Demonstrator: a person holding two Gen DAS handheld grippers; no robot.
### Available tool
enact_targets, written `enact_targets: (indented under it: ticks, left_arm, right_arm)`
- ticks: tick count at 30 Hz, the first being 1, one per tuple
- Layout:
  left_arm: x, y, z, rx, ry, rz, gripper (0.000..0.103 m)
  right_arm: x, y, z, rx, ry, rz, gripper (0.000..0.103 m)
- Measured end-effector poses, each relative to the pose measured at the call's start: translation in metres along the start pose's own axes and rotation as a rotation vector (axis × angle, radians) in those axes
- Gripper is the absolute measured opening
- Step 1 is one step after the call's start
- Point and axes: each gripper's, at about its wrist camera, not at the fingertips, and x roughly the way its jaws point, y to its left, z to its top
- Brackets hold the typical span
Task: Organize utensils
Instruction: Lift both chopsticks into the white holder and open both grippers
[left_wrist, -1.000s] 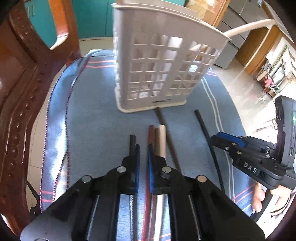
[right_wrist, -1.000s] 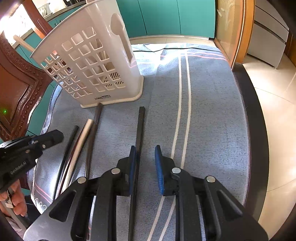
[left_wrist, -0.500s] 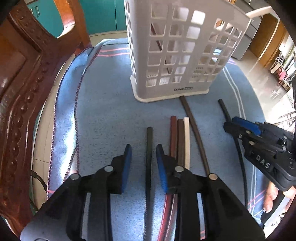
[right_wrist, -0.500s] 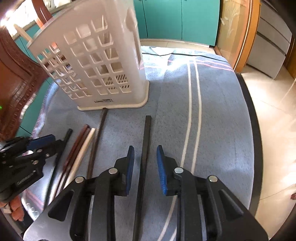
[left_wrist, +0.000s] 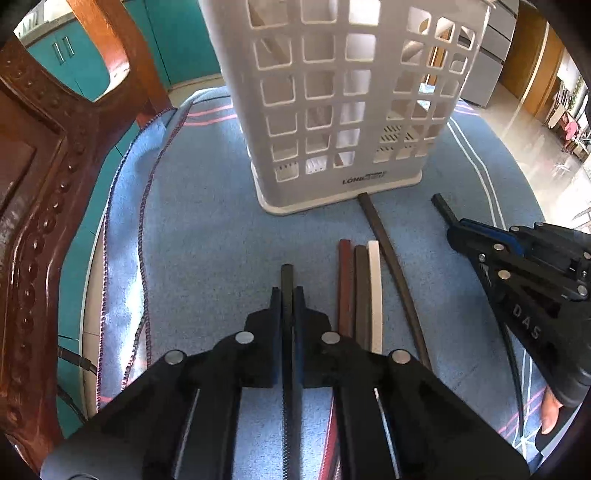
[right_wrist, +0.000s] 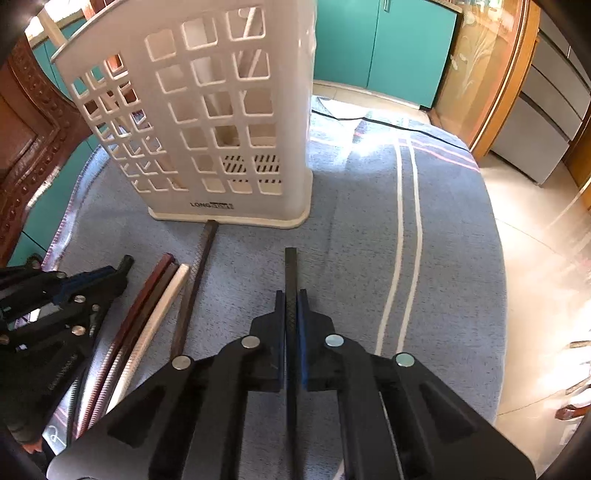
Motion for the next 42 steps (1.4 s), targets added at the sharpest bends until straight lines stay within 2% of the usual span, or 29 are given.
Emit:
enact_targets:
  ticks: [2,7,12,18,23,27,31,34,36,39,42]
  left_arm:
    - [-0.010,-0.003,-0.002,-0.001,-0.023,-0.002,0.007]
    - [-0.058,-0.002,-0.006,-0.012,-0.146,-0.023,0.007]
    - [-0.139,0.007,-0.007,-0.024,-0.338,-0.080,0.007]
    - [-0.234,0.024,-0.012,-0.076,-0.557,-0.170,0.007]
    - [-0.292,0.038,0.008,-0.096,-0.697,-0.254,0.007]
    - [-0.312,0.055,0.042,-0.195,-0.819,-0.261,0.007]
    - [-0.304,0.072,0.060,-0.298,-0.884,-0.259,0.007]
    - [-0.291,0.079,0.071,-0.360,-0.918,-0.229,0.007]
    - [-0.287,0.081,0.072,-0.394,-0.935,-0.216,0.007]
    - [-0.275,0.082,0.077,-0.414,-0.941,-0.156,0.007]
    - [-0.260,0.075,0.079,-0.395,-0.918,-0.092,0.007]
  right_arm:
    - [-0.009,-0.002,0.001,0.010,-0.029,0.021,0.007]
    - [-0.063,-0.009,0.004,0.021,-0.167,0.084,0.007]
    - [-0.140,-0.024,0.000,0.025,-0.350,0.175,0.007]
    - [-0.209,-0.037,0.000,0.040,-0.503,0.243,0.007]
    - [-0.263,-0.046,0.021,0.087,-0.640,0.313,0.007]
    - [-0.294,-0.045,0.046,0.137,-0.780,0.270,0.007]
    - [-0.298,-0.041,0.062,0.207,-0.869,0.238,0.007]
    - [-0.279,-0.034,0.072,0.227,-0.920,0.130,0.007]
    - [-0.253,-0.030,0.077,0.213,-0.901,0.114,0.007]
    - [-0.216,-0.028,0.082,0.205,-0.825,0.118,0.007]
    - [-0.191,-0.030,0.081,0.199,-0.767,0.145,0.007]
